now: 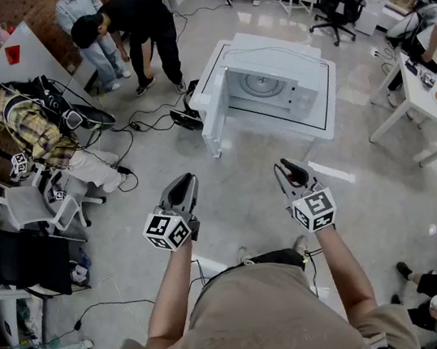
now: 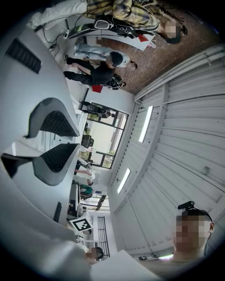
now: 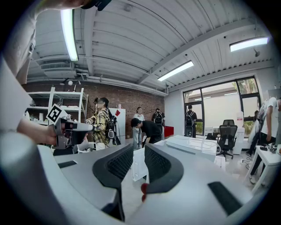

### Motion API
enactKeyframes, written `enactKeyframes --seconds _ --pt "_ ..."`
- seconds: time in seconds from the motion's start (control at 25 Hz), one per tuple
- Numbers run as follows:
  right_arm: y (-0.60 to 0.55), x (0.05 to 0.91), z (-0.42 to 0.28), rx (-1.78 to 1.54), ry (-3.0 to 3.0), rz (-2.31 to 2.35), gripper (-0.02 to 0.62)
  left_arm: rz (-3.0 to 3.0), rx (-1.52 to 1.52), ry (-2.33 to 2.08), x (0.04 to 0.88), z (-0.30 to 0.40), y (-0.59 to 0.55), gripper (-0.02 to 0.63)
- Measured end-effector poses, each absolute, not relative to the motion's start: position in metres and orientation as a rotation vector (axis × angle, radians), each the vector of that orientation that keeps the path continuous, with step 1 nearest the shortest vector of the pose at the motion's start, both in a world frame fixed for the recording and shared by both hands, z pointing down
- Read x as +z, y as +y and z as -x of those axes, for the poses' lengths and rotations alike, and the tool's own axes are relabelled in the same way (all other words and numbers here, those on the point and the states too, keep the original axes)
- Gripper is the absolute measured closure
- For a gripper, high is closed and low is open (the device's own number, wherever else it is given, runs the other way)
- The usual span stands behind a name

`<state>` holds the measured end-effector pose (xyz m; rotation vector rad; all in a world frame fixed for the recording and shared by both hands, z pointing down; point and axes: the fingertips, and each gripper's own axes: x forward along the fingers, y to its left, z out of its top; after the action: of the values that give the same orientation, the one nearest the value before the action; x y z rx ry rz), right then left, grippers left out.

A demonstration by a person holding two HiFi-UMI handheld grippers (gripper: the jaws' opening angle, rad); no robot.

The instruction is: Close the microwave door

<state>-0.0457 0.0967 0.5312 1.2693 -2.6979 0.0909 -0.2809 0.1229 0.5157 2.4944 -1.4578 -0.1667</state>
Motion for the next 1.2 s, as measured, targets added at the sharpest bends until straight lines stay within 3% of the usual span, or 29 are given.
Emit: enactKeyframes --seconds 1.2 --pt "0.041 0.511 0.022 0.2 -2.867 -1.151 0.509 -2.469 -0.056 -1.537 0.529 0.245 0.064 0.568"
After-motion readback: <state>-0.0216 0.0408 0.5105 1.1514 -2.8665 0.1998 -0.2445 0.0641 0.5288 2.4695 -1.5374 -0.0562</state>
